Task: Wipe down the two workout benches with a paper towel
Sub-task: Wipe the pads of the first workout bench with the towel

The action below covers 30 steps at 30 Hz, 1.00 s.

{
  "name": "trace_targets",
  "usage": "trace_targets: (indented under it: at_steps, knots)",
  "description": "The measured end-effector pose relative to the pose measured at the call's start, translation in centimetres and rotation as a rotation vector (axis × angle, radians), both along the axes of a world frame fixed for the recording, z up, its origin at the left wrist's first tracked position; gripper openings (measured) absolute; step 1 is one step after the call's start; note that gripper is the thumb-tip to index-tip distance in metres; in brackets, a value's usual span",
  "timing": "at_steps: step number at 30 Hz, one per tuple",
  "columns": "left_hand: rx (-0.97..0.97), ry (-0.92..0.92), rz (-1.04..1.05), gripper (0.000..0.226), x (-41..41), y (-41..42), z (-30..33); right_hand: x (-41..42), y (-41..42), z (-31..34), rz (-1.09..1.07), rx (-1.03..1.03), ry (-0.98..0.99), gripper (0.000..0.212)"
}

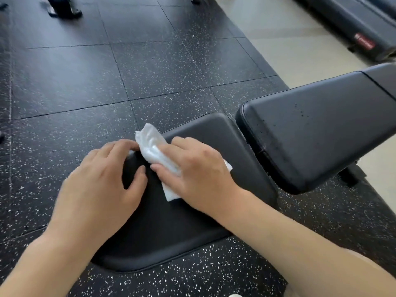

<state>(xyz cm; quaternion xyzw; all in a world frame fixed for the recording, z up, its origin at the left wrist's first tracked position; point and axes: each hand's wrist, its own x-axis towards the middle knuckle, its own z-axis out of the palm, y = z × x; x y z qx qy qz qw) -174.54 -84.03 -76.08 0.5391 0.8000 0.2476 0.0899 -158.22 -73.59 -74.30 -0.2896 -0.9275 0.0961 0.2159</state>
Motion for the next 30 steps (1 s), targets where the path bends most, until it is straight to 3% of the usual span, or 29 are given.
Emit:
trace_targets:
  at_steps: [3,7,10,12,16,20,24,27,30]
  knots:
    - [-0.103,-0.038,0.019,0.044,-1.1,-0.7,-0.2,2.3,2.1,0.2,-0.011,-0.021,-0.006,0.030]
    - [-0.065,-0.090,-0.005,0.043,-1.1,-0.8,-0.1,4.5,7.6,-0.3,-0.308,-0.114,0.052,0.029]
    - [-0.043,-0.148,-0.024,0.044,-1.5,-0.8,0.0,3.5,8.4,-0.6,-0.406,-0.083,0.047,0.030]
    - [-0.035,-0.200,-0.092,0.046,-2.5,-1.1,-0.2,1.8,6.2,-0.4,-0.351,-0.042,0.017,0.031]
    - [-0.007,-0.423,-0.183,0.047,-4.9,-2.2,-0.8,-0.8,-1.5,-0.6,-0.008,-0.010,-0.002,0.031]
    - [0.010,-0.433,-0.175,0.050,-5.6,-3.2,-1.3,-0.2,-4.9,-0.7,0.211,0.030,-0.074,0.032]
    - [-0.011,-0.380,-0.176,0.052,-6.2,-4.1,-1.6,0.3,0.4,-0.2,-0.079,0.101,-0.024,0.027]
    - [-0.036,-0.357,-0.156,0.052,-6.2,-4.4,-1.7,-0.2,4.6,-0.3,-0.314,0.058,-0.058,0.035]
    - [-0.040,-0.362,-0.133,0.047,-6.3,-4.6,-1.7,-2.2,4.0,0.0,-0.272,0.041,-0.102,0.041]
